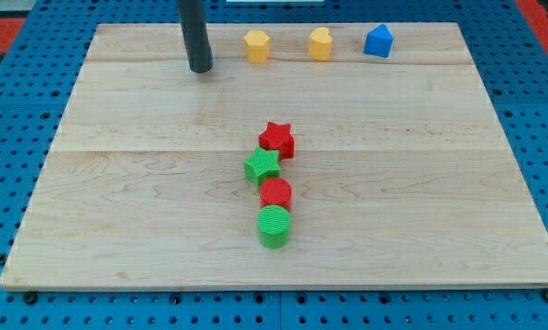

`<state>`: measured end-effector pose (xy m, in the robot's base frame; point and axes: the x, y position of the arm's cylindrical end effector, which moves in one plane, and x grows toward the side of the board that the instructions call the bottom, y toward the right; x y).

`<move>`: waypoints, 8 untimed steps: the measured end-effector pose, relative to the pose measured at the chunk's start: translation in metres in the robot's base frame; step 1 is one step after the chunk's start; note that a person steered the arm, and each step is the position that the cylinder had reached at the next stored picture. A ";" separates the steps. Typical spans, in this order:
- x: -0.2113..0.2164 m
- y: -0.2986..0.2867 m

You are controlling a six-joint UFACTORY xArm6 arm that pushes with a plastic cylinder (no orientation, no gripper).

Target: Move the blue cube parallel to the yellow hexagon

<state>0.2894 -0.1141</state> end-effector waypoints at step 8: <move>-0.077 0.016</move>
<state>0.2124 -0.0982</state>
